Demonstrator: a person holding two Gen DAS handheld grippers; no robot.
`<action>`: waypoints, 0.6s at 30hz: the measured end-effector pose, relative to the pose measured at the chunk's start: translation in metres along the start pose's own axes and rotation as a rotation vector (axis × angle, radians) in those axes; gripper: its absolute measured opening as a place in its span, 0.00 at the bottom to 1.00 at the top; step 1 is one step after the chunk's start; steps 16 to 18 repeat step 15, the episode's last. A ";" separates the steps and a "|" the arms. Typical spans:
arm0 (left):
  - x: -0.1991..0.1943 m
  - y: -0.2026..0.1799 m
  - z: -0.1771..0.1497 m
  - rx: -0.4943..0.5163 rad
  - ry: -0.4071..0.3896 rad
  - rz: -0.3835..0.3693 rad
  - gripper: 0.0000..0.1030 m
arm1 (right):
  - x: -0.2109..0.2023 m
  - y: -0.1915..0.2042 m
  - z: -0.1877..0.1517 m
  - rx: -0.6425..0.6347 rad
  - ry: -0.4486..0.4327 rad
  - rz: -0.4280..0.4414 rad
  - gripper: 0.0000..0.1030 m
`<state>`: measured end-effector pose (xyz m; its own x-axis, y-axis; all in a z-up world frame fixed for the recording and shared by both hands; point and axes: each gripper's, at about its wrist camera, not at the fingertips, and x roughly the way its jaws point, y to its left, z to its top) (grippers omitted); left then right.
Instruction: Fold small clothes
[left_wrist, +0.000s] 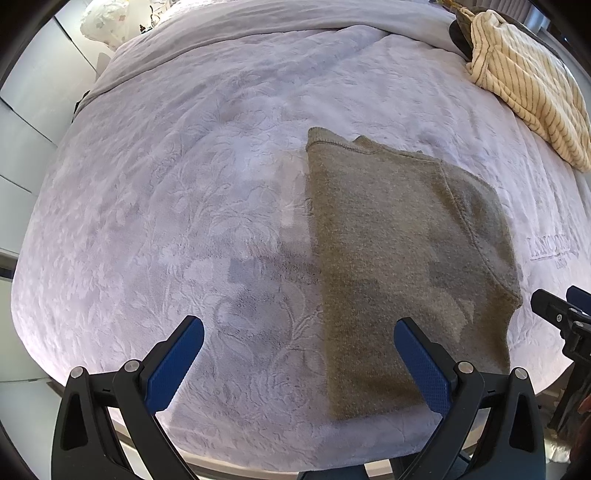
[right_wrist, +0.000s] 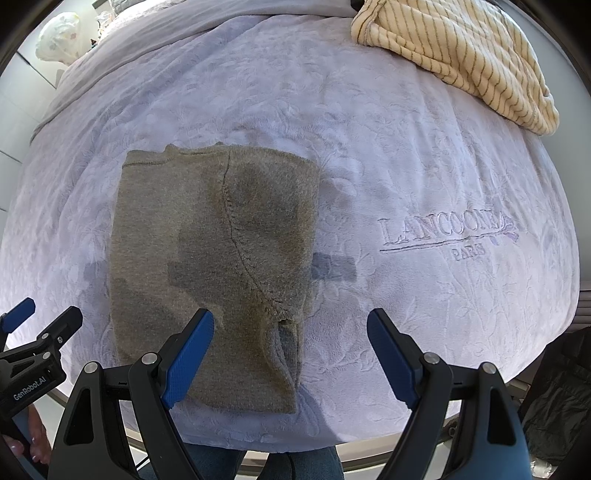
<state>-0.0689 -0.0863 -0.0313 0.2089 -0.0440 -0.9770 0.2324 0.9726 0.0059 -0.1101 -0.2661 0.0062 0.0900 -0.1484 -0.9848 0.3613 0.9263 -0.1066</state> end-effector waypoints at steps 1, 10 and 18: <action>0.000 0.000 0.001 -0.001 0.001 -0.002 1.00 | 0.001 0.000 0.000 -0.003 0.002 0.000 0.85; 0.000 0.002 0.000 -0.019 -0.004 -0.008 1.00 | 0.004 0.002 0.002 -0.016 0.014 -0.002 0.85; -0.001 -0.001 0.000 0.000 -0.006 -0.016 1.00 | 0.005 0.002 0.003 -0.017 0.018 -0.004 0.85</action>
